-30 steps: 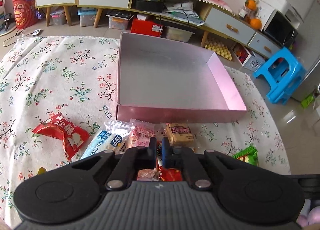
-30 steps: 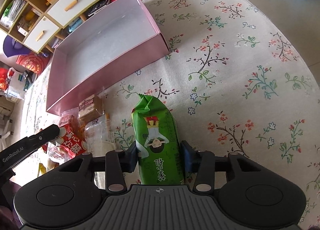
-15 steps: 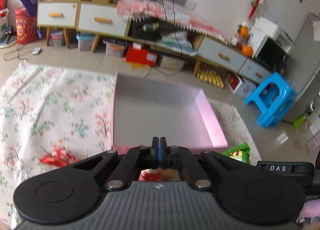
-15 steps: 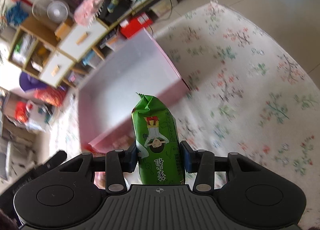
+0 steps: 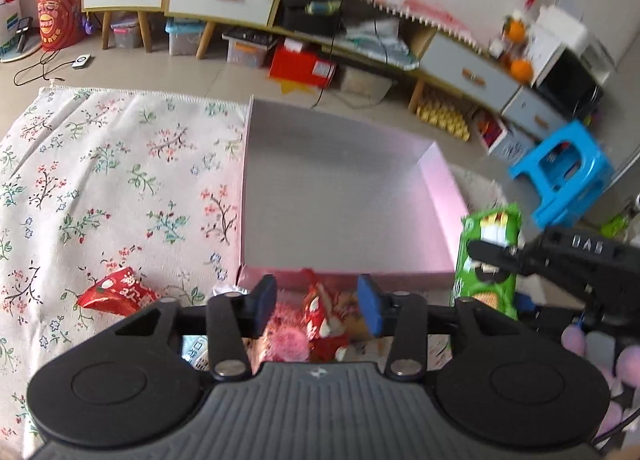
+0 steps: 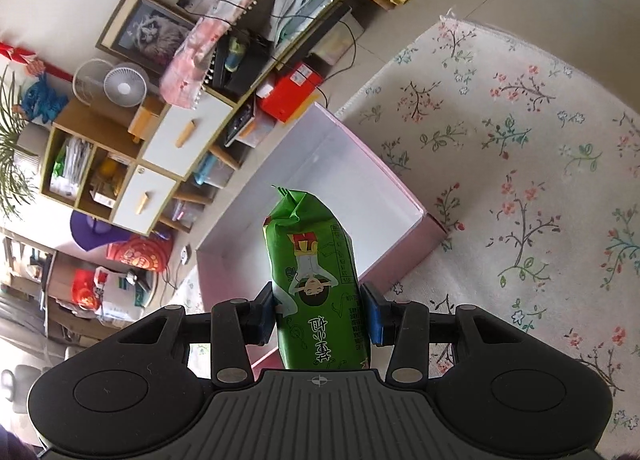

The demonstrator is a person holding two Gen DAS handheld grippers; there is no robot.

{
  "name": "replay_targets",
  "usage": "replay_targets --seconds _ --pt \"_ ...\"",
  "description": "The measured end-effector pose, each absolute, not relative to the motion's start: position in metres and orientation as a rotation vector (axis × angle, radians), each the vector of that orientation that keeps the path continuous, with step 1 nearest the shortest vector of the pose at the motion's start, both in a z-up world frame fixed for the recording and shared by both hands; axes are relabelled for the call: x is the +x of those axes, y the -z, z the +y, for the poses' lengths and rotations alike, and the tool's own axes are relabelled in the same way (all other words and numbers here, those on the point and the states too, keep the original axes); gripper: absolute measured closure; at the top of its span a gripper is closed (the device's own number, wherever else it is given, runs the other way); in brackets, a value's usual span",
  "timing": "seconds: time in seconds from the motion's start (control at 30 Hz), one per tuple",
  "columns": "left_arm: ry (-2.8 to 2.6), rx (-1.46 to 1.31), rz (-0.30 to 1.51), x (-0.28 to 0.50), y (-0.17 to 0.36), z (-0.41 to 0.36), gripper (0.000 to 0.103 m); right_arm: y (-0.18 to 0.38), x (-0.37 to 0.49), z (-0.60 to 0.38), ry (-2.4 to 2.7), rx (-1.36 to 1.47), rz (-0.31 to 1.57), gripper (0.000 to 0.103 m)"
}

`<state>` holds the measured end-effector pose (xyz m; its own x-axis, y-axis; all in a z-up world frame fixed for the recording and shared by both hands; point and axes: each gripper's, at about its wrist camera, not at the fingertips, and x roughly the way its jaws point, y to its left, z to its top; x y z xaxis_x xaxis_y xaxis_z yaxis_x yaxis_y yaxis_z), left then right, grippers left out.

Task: Organize snacks
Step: 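Carry both packs into the pink box and open both tools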

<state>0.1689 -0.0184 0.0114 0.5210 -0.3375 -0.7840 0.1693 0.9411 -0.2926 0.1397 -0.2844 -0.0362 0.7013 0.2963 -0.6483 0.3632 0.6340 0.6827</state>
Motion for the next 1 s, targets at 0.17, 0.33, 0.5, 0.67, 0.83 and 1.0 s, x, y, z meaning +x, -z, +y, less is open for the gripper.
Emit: replay_targets --seconds 0.17,0.33,0.5,0.67,0.83,1.0 --pt "0.308 -0.199 1.055 0.174 0.008 -0.022 0.092 0.041 0.144 -0.282 0.023 0.924 0.802 0.060" --pt "0.343 -0.241 0.997 0.166 -0.011 -0.018 0.095 0.046 0.148 -0.287 0.004 0.970 0.768 0.060" --pt "0.372 -0.343 0.834 0.160 -0.031 -0.005 0.095 0.048 0.150 -0.295 -0.005 1.018 0.708 0.060" --pt "0.288 -0.396 0.715 0.163 -0.020 0.002 0.095 0.054 0.154 -0.299 0.000 1.055 0.665 0.060" --pt "0.251 -0.407 0.732 0.170 -0.009 0.000 0.095 0.064 0.158 -0.303 0.020 1.073 0.662 0.060" --pt "0.248 -0.364 0.755 0.174 -0.007 -0.003 0.093 0.070 0.159 -0.305 0.035 1.071 0.672 0.058"
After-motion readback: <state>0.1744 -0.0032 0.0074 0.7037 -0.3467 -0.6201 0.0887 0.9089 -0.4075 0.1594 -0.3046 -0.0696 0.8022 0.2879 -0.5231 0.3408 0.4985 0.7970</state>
